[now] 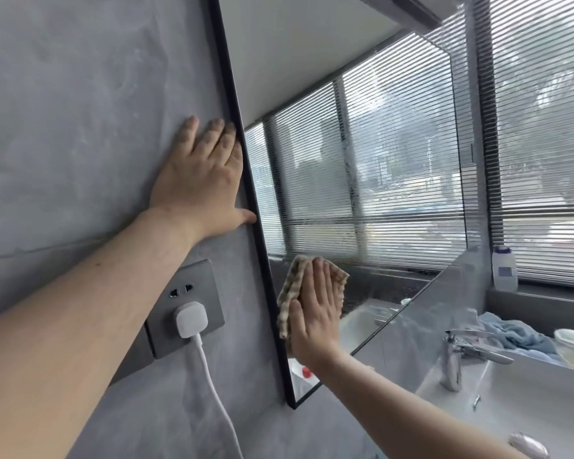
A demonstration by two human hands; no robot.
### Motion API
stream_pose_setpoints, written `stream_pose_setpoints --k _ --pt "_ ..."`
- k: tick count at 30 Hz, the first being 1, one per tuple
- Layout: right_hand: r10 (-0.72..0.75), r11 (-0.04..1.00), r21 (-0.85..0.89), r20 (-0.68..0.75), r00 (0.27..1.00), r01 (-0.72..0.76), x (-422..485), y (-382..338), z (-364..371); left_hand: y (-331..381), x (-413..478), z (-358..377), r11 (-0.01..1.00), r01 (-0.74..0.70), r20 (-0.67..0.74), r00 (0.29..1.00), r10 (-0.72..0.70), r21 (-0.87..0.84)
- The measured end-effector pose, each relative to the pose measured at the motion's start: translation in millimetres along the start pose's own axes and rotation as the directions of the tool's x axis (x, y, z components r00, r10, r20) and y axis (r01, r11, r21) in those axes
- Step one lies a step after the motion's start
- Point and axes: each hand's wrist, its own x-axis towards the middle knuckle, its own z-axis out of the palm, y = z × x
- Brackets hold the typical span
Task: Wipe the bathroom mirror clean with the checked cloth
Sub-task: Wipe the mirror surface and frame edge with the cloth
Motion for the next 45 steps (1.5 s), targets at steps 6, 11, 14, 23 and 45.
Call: stream_pose_setpoints --k 6,11,14,23,45 --pt "-0.056 0.998 0.029 0.032 0.998 0.055 58.4 -46.6 -17.2 0.1 -0.8 -0.2 1.000 0.004 -0.001 1.000 -0.004 -0.019" --pt "0.306 0.942 0.152 -0.016 0.952 -0.300 86.9 -49.5 -16.4 1.6 -5.3 0.0 0.998 0.004 -0.022 1.000 -0.006 -0.063" --pt "0.526 0.840 0.182 -0.038 0.850 -0.511 89.4 -17.4 -16.1 2.1 -6.7 -0.7 0.998 0.004 -0.025 1.000 -0.006 -0.067" --pt "0.687 0.714 0.227 -0.044 0.725 -0.663 23.2 35.3 -7.4 2.3 -7.1 -1.9 0.998 0.003 -0.032 0.999 -0.005 -0.056" --pt "-0.006 0.998 0.060 -0.106 0.994 0.012 136.2 -15.4 -25.7 1.5 -4.6 8.4 0.991 -0.004 -0.108 0.994 -0.011 -0.133"
